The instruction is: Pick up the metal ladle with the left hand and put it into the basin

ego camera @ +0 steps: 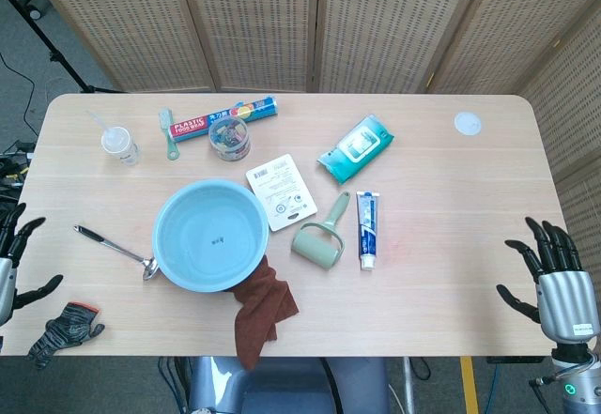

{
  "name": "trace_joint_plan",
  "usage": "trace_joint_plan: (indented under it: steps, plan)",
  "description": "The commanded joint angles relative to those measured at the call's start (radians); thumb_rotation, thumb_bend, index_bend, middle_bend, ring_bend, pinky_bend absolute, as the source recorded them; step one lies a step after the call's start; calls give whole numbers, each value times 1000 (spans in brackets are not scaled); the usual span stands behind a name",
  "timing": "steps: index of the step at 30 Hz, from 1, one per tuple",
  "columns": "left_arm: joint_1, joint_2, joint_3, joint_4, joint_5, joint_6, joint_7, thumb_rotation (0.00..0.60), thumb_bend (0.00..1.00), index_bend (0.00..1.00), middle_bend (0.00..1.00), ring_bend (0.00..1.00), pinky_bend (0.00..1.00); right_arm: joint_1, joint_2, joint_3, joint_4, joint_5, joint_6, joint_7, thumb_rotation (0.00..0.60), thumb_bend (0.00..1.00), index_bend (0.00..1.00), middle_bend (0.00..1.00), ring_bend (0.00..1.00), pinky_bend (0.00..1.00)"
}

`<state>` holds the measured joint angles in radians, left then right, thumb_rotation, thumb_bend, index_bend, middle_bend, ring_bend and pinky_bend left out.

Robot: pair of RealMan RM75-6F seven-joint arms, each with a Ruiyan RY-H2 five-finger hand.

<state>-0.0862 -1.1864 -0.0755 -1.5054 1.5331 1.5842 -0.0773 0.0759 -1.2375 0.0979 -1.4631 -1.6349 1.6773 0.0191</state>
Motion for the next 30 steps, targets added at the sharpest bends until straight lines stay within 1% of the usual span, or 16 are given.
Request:
trace_joint_plan:
  steps: [1,5,7,8,9,11,12,13,14,15,16,19,20,23,27,30]
  plan:
    - [-3,24,7,-32,-24,-31,40,600,0,0,0,0,5,0,4,-1,-8,7,-7,2,600,0,222,0,0,19]
    - [-8,23,11,-22,-19,-41,39,600,0,0,0,0,4,-1,5,-2,-11,6,-6,-4,600,0,222,0,0,19]
    - [-22,22,6,5,-12,-55,15,600,0,0,0,0,4,-1,5,-1,-13,9,-8,-8,600,0,222,0,0,19]
    - [-36,16,-3,43,-12,-68,-15,600,0,0,5,0,6,-1,5,2,-15,14,-9,-8,600,0,222,0,0,19]
    - [-48,10,-10,77,-18,-82,-37,600,0,0,89,41,37,0,4,5,-15,18,-10,-10,600,0,222,0,0,19]
    - [-78,3,-9,154,-24,-144,-83,600,0,0,391,271,198,1,3,7,-12,25,-15,-13,600,0,222,0,0,19]
    - [-101,3,-2,203,-23,-193,-115,600,0,0,595,458,353,1,2,7,-10,29,-19,-14,600,0,222,0,0,19]
    - [-119,-1,3,251,-16,-222,-131,600,0,0,724,607,510,1,1,7,-10,32,-22,-14,600,0,222,0,0,19]
    - [-139,-17,13,334,2,-248,-147,600,0,0,779,679,607,1,1,7,-8,36,-25,-15,600,0,222,0,0,19]
    - [-145,-26,18,369,11,-255,-161,600,0,0,838,755,720,1,0,7,-8,37,-26,-15,600,0,222,0,0,19]
    - [-153,-39,27,417,22,-265,-184,600,0,0,885,814,799,1,0,8,-8,39,-26,-17,600,0,222,0,0,19]
    - [-168,-69,50,529,42,-292,-251,600,0,9,963,899,891,0,-2,12,-13,41,-21,-17,600,0,222,0,0,19]
    - [-171,-78,55,558,46,-297,-269,600,0,18,973,909,901,-1,-2,12,-14,40,-19,-18,600,0,222,0,0,19]
    - [-204,-151,75,739,54,-366,-342,600,0,78,990,927,916,0,-9,7,-8,45,-31,-29,600,0,222,0,0,20]
    - [-249,-230,99,889,60,-466,-413,600,0,209,999,931,920,0,-14,4,-9,47,-38,-44,600,0,222,0,0,19]
    - [-279,-290,115,983,71,-514,-449,600,1,299,1000,931,920,0,-19,3,-8,54,-45,-51,600,0,222,0,0,19]
